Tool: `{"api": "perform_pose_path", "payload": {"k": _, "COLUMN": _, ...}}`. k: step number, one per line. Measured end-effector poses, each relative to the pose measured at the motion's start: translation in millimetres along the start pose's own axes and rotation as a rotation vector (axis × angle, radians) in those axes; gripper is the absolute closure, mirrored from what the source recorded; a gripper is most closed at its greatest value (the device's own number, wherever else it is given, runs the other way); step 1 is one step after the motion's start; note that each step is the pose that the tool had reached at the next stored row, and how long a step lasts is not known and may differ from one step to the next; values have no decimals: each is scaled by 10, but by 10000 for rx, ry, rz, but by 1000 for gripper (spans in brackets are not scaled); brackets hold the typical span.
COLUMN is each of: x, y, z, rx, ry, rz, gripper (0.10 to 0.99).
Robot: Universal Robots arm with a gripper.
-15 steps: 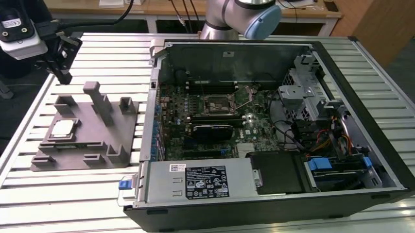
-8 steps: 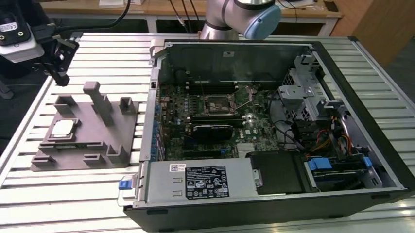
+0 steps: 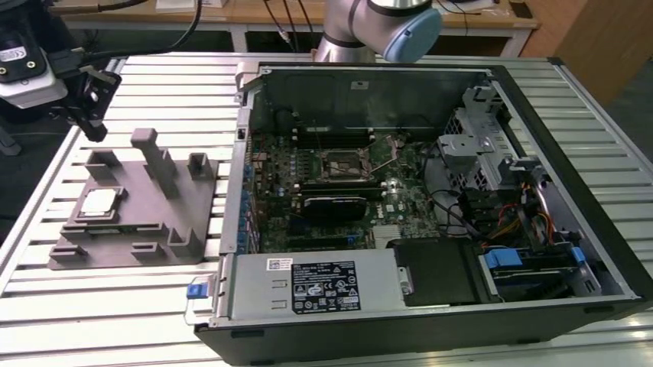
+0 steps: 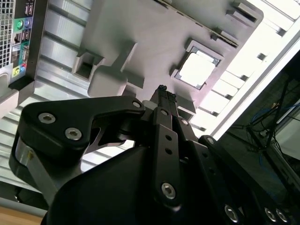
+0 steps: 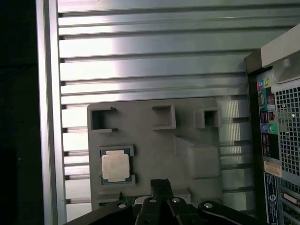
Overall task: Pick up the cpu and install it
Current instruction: 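Reach for the cpu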
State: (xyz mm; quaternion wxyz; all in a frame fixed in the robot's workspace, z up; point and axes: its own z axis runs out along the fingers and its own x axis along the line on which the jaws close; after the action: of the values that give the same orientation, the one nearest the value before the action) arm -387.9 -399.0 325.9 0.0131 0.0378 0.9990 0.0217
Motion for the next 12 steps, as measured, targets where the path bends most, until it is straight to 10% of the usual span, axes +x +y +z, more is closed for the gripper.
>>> {"api": "perform_pose_path", "payload": {"k": 12, "x": 97, "y": -14, "z": 151, "rx": 0, "ry": 0, "rz": -1, "gripper": 980}}
